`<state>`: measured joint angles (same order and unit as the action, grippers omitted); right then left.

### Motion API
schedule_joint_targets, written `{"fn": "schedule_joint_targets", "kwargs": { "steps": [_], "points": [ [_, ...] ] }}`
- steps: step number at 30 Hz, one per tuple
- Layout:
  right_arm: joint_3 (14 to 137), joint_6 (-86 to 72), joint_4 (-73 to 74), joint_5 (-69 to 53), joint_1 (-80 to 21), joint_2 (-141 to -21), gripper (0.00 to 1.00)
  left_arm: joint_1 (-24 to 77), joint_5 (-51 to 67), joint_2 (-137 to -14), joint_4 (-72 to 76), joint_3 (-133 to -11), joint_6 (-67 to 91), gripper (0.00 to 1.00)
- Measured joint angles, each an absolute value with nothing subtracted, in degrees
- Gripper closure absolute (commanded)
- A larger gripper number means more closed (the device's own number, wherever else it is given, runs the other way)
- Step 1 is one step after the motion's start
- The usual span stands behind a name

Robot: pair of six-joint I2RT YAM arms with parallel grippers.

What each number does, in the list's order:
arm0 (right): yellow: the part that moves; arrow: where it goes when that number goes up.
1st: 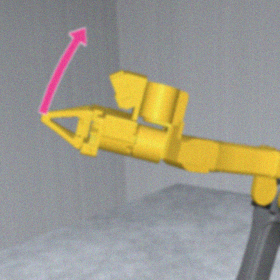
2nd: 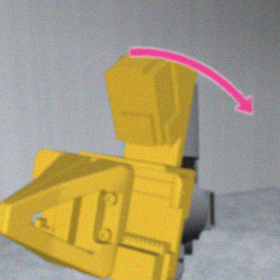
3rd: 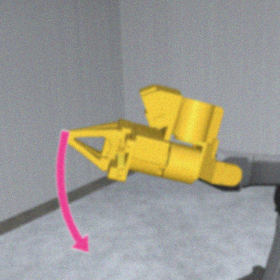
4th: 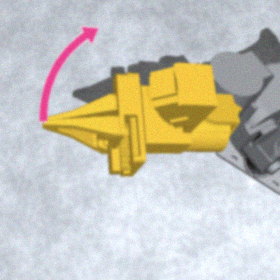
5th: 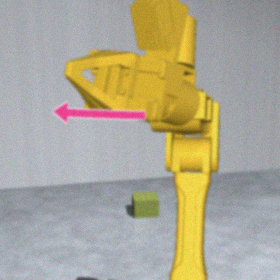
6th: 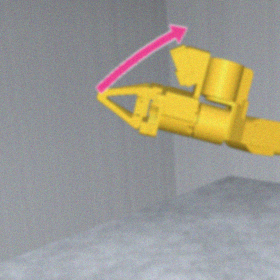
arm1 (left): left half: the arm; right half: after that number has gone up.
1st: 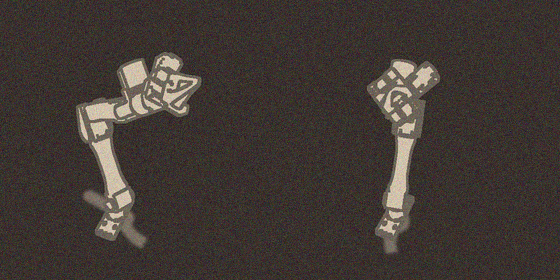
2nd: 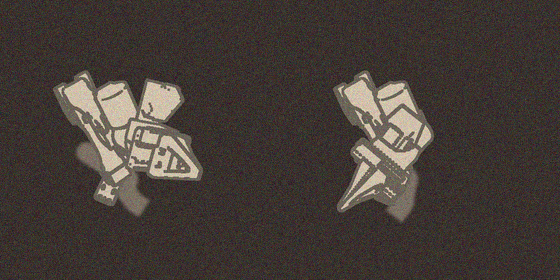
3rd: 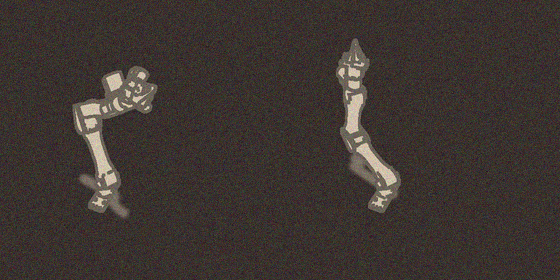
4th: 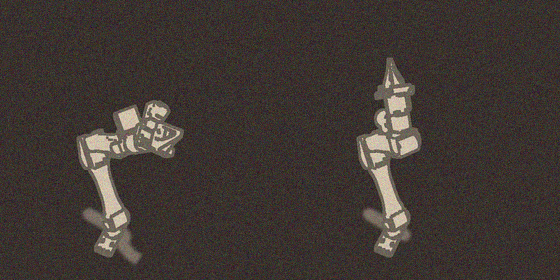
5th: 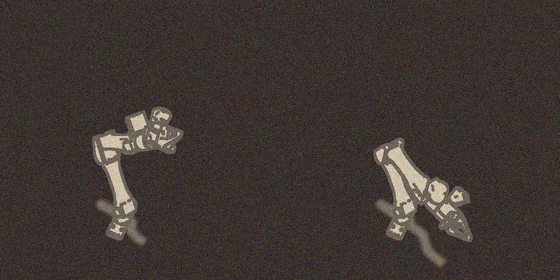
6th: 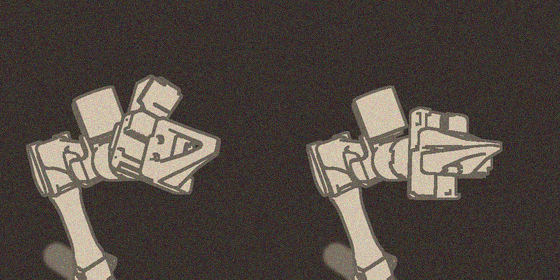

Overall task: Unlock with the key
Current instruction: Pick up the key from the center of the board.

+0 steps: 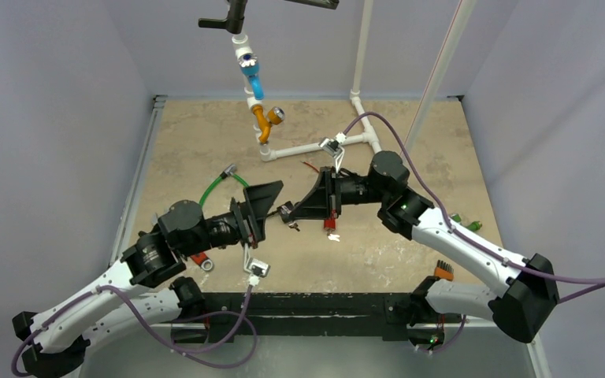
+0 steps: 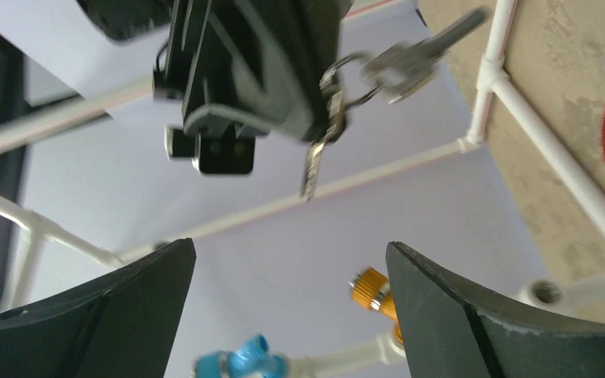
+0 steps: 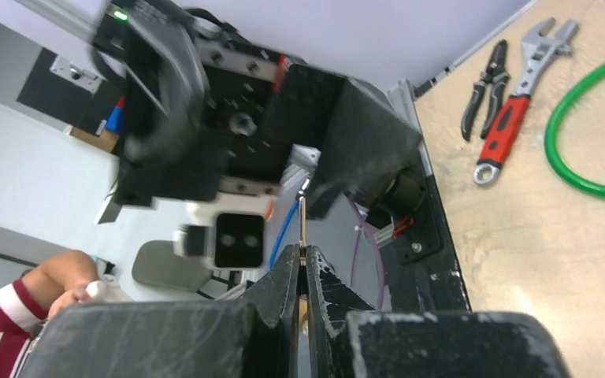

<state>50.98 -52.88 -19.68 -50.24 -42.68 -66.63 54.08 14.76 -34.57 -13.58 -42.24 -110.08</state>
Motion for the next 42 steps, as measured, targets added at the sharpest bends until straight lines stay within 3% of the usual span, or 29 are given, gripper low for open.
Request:
{"fn": "schedule_joint_targets", "kwargs": {
  "steps": [7, 12, 19, 24, 32, 38, 42],
  "points": [
    [52.66, -44.16, -5.67, -46.81, -40.80, -65.04, 1.00, 48.90, 3.05, -39.13, -23.03, -56.38, -79.96, 0.06],
    [54.30, -37.93, 4.25, -42.59, -40.40, -63.90, 1.00, 32.25, 4.12, -42.35, -32.86, -61.17, -57.87, 0.03],
    [54.50, -33.04, 11.88, -38.17, -40.42, -60.20, 1.00, 12.43, 11.46, -61.45, -43.13, -63.35, -38.09, 0.00],
    [54.63, -31.79, 13.78, -36.49, -40.42, -59.22, 1.00, 6.09, 13.30, -70.81, -42.81, -63.11, -32.97, 0.00],
    [54.65, -31.27, 16.14, -34.15, -40.42, -58.30, 1.00, 4.45, 11.92, -83.15, -35.42, -62.83, -33.23, 0.00],
    [55.20, -31.22, 17.04, -32.93, -40.42, -57.56, 1.00, 1.50, 11.38, -98.37, -36.82, -68.77, -33.06, 0.05],
    [55.61, -31.24, 17.21, -32.47, -40.42, -57.54, 1.00, -0.67, 12.01, -101.69, -37.01, -71.75, -32.97, 0.07]
  ]
}}
